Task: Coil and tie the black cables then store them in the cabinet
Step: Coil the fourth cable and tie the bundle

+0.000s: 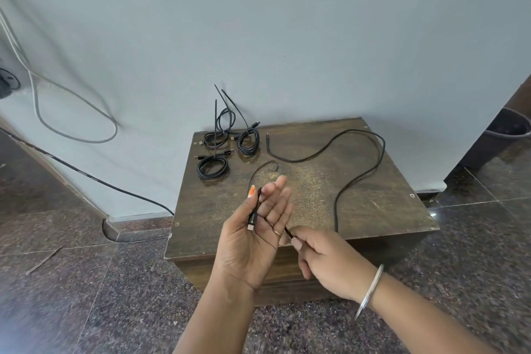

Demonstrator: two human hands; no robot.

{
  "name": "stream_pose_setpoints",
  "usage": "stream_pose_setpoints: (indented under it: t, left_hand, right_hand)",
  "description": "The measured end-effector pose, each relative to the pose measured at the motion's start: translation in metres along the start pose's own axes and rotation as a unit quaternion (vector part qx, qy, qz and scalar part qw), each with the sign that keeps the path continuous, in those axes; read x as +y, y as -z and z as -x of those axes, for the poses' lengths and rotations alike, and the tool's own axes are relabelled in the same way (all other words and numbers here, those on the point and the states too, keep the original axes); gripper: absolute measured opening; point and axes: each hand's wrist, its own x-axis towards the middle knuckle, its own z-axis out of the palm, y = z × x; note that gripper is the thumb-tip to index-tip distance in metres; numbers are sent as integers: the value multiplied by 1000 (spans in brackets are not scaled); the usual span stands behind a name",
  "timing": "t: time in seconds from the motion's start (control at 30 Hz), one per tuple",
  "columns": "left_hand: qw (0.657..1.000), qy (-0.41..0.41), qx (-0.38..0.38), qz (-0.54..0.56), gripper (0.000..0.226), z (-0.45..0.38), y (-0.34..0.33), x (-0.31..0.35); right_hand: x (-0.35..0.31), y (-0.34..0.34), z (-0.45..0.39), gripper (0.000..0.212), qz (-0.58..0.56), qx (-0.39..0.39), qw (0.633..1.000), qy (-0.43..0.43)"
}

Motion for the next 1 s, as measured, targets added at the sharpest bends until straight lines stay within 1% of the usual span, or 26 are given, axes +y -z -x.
stream_pose_setpoints:
  t: [0.03,0.1,0.2,0.23,0.3,0.4,0.5,0.57,0.63,0.67,0.77,0.87,0.93,1.0]
  left_hand:
    - [1000,-11,-3,-28,26,-1,1,0]
    - [991,-34,-18,-126,28,-1,3,-3]
    - [956,-64,-44,-281,29,1,0,-7]
    - [941,-71,-47,-328,30,2,0,-8]
    - [904,-80,-50,-417,29,4,-1,-8]
    - [854,-69,-56,-513,33,4,-2,-11]
    - [837,-57,-93,-536,32,5,-6,-16]
    - [829,-49,-106,-547,39,4,-6,-16]
    - [834,-18,-108,-540,42,3,-6,-17]
    - [845,7,-110,-523,42,3,-5,-18]
    - [898,81,-117,-416,37,4,-6,-21]
    - [947,124,-107,-276,33,5,-5,-21]
    - [966,132,-111,-193,32,6,-6,-18]
    - [979,123,-109,-121,32,7,-6,-16]
  right_hand:
    - [-1,1,2,22,28,1,1000,9]
    - [-3,5,6,21,87,6,996,25]
    - [-7,17,13,28,119,-15,992,30]
    - [-9,21,16,29,103,-24,994,30]
    - [-12,27,21,29,34,-37,998,35]
    - [-12,36,24,33,-70,-11,995,64]
    - [-9,42,23,34,-175,37,981,79]
    - [-6,45,22,34,-237,64,967,68]
    - [-1,48,19,33,-280,93,954,48]
    - [2,49,16,33,-296,107,948,36]
    - [10,51,8,30,-326,132,936,0]
    - [15,45,2,21,-389,109,915,-20]
    - [18,40,-1,15,-432,75,898,-30]
    - [20,35,-3,13,-480,43,875,-44]
